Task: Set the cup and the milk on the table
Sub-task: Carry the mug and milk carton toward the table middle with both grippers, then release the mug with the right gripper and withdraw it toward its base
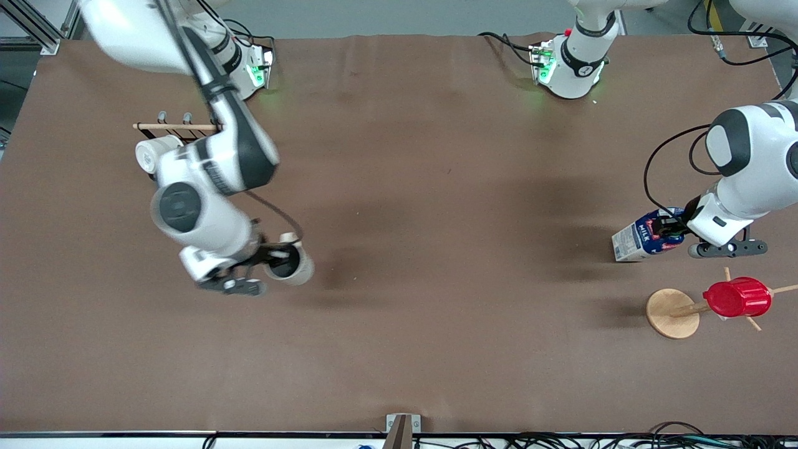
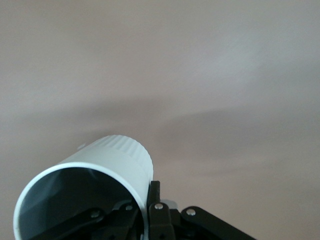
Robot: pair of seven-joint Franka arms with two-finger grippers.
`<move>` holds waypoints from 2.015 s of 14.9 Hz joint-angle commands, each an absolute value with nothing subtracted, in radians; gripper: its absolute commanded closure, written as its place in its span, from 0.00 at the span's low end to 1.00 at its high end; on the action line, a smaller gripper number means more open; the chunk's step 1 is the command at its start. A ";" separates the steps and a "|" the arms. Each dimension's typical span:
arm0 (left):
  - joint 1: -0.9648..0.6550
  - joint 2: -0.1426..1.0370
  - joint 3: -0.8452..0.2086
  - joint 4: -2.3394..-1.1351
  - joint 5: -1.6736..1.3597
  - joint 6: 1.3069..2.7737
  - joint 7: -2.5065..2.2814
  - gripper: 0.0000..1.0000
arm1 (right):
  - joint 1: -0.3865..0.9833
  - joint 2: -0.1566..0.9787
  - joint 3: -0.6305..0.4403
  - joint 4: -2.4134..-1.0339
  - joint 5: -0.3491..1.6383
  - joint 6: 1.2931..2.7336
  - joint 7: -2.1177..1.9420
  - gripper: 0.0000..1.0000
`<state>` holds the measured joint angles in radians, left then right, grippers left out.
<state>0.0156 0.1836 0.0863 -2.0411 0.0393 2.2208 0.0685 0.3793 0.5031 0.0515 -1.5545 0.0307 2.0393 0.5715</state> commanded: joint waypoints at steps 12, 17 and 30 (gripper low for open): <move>0.003 0.182 -0.328 -1.899 0.055 2.161 -0.228 0.99 | 0.735 0.709 0.051 -1.466 -0.072 2.184 1.040 0.98; -0.002 0.285 -0.494 -1.849 0.150 2.161 -0.498 0.98 | 0.735 0.719 0.051 -1.482 -0.091 2.209 1.040 0.42; -0.052 0.583 -0.722 -1.582 0.377 1.996 -0.788 1.00 | 0.362 0.267 0.051 -1.480 -0.086 1.803 0.876 0.00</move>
